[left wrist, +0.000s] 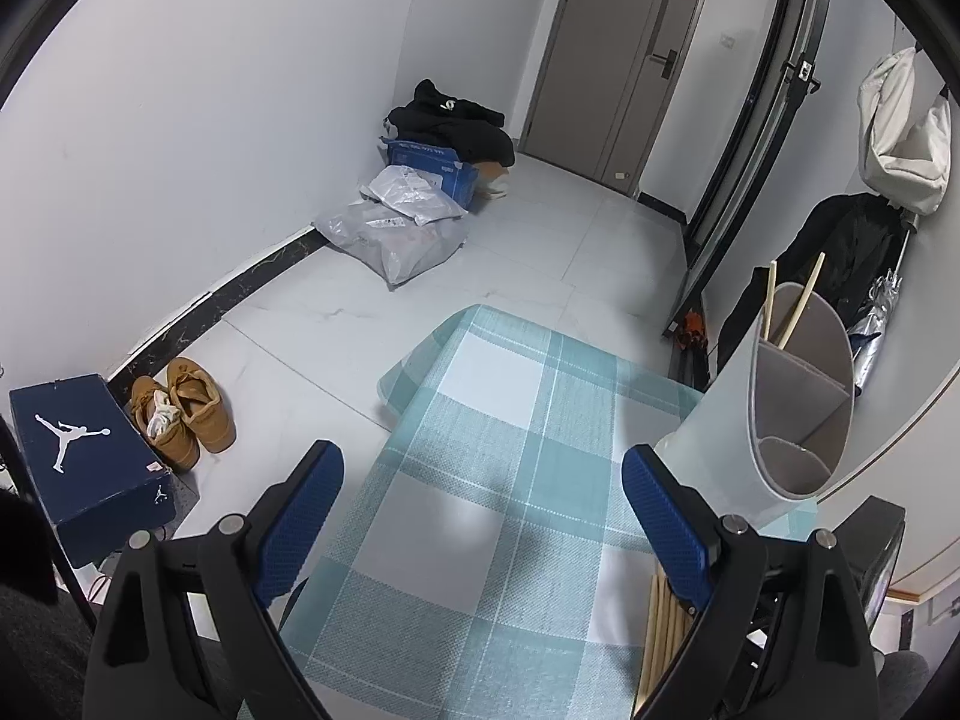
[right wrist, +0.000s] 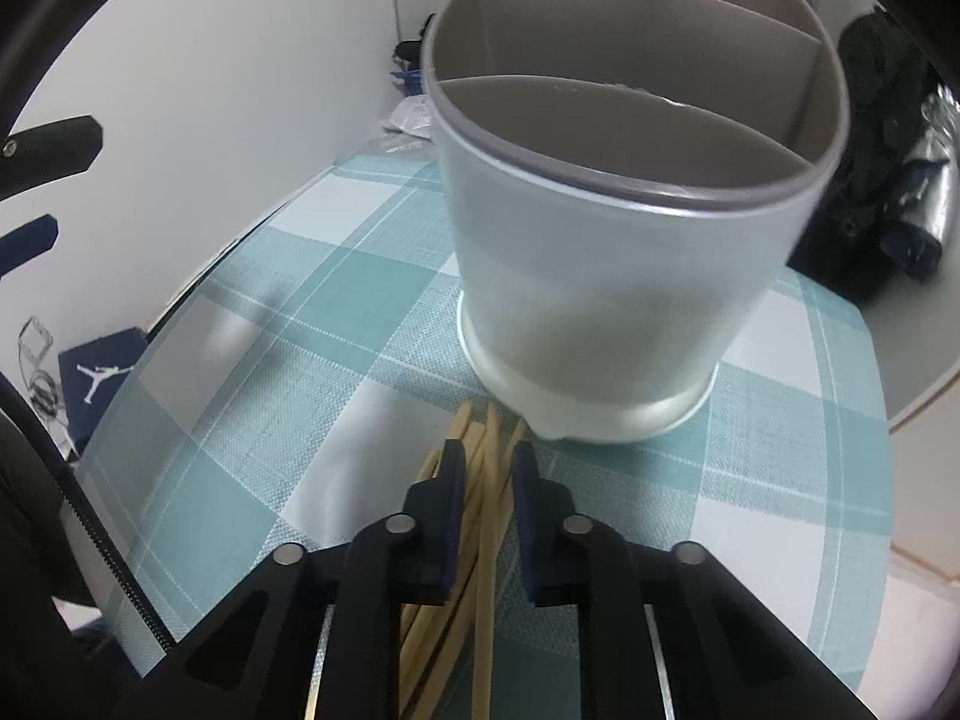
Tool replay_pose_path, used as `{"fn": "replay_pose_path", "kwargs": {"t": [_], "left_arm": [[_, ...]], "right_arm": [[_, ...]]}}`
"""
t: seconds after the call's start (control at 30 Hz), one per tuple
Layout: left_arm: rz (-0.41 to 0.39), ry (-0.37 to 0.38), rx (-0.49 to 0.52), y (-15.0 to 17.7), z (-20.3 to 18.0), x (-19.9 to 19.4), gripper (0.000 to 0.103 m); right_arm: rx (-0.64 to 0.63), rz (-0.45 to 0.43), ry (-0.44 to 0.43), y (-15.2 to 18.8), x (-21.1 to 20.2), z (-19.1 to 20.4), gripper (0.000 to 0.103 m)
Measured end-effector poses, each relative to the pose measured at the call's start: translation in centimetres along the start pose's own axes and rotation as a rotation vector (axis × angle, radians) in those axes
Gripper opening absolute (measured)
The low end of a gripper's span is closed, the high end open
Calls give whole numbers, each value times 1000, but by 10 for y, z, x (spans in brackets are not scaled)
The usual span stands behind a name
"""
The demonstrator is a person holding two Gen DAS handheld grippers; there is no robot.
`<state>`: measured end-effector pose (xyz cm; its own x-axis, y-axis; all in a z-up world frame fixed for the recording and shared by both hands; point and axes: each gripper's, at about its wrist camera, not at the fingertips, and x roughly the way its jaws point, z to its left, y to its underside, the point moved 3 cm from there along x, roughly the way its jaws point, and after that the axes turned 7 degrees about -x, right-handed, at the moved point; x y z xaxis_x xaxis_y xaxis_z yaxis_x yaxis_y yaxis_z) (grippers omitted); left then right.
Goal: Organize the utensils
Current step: 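Lower the right tool and close on another chopstick from the bundle, then close the left tool on another chopstick while the right tool holds its chopstick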
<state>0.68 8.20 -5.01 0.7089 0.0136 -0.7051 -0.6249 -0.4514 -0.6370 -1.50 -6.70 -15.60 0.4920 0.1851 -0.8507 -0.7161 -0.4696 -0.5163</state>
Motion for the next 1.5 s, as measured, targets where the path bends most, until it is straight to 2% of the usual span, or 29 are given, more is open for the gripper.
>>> {"fn": "replay_pose_path", "kwargs": {"t": [0.03,0.23,0.37,0.47,0.57,0.7,0.9,1.0,1.17,1.2,1.5], "left_arm": [[0,-2,2,0,0,0,92],[23,-22,29,8,-2,6,92],[67,-17,65,20,-9,12,92],[114,-12,130,33,-21,17,92],[197,35,186,48,-34,22,92],[307,47,256,69,-45,31,92],[379,22,333,89,-53,37,92],[399,8,351,92,-54,39,92],[468,3,359,101,-56,48,92],[451,2,371,100,-58,47,92],[469,-12,380,100,-57,49,92]], "right_arm": [[7,-1,-12,1,-1,0,5],[87,-33,-57,6,-13,-16,5],[178,-64,-92,4,-25,-32,4],[273,-84,-142,4,-34,-51,4],[352,-98,-196,5,-39,-67,4],[466,-138,-246,9,-46,-89,4],[655,-176,-312,22,-47,-123,4],[682,-192,-319,27,-56,-132,4],[654,-225,-314,27,-65,-133,4],[651,-230,-316,25,-66,-135,4],[620,-268,-302,25,-81,-136,4]]}}
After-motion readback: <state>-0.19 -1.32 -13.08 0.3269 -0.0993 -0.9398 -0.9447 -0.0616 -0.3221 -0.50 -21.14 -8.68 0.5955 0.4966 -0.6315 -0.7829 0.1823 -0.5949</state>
